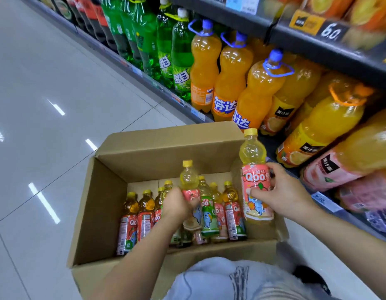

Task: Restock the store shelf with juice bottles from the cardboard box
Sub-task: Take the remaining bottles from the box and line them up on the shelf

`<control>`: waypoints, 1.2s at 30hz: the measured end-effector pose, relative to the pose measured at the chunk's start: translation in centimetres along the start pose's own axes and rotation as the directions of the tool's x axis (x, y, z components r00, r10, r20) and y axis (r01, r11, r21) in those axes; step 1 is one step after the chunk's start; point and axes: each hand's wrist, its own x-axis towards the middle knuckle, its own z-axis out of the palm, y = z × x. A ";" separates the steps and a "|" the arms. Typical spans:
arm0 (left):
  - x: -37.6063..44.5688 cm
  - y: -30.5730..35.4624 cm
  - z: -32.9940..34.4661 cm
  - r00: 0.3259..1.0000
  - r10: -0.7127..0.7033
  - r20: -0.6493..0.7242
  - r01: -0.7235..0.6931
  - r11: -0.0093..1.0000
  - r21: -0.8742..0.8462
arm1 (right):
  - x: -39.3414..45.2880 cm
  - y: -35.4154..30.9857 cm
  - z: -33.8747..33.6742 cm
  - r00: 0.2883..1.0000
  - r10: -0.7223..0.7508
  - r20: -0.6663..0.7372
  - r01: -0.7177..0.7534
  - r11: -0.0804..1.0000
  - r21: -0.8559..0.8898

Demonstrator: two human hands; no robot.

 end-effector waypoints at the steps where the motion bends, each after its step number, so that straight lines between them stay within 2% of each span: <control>1: -0.8 0.7 -1.2 0.999 0.031 -0.019 -0.032 0.997 -0.068 | -0.7 -0.2 -0.7 1.000 -0.008 -0.025 0.009 1.000 0.004; 5: -4.8 4.8 -6.7 0.957 0.217 -0.193 -0.255 0.947 -0.197 | -3.9 -1.0 -4.3 0.987 -0.050 -0.152 0.058 0.997 0.049; 8: -9.3 9.5 -10.9 0.897 0.367 -0.247 -0.425 0.870 -0.248 | -6.9 -1.8 -8.1 0.958 -0.089 -0.274 0.120 0.988 0.100; 11: -14.1 14.6 -14.1 0.811 0.495 -0.312 -0.576 0.767 -0.281 | -10.6 -2.7 -13.0 0.913 -0.098 -0.396 0.163 0.977 0.135; 16: -22.6 23.5 -17.7 0.640 0.639 -0.427 -0.759 0.611 -0.223 | -18.3 -2.3 -22.3 0.798 -0.116 -0.592 0.262 0.950 0.167; 21: -30.7 32.2 -19.3 0.476 0.740 -0.476 -0.876 0.446 -0.182 | -26.8 -0.1 -31.1 0.630 -0.115 -0.768 0.324 0.938 0.126; 24: -35.2 36.9 -19.5 0.372 0.791 -0.486 -0.928 0.324 -0.182 | -31.3 1.6 -35.5 0.542 -0.092 -0.835 0.309 0.946 0.097; 28: -40.0 42.1 -19.1 0.271 0.837 -0.475 -0.960 0.198 -0.199 | -35.4 3.6 -40.1 0.425 -0.052 -0.904 0.266 0.962 0.069; 32: -42.8 46.6 -18.3 0.198 0.868 -0.455 -0.969 0.103 -0.225 | -37.5 5.3 -43.6 0.350 -0.016 -0.937 0.231 0.970 0.070; 36: -44.1 50.9 -17.1 0.157 0.872 -0.464 -0.969 0.045 -0.242 | -37.4 6.2 -47.1 0.255 0.015 -0.967 0.223 0.972 0.074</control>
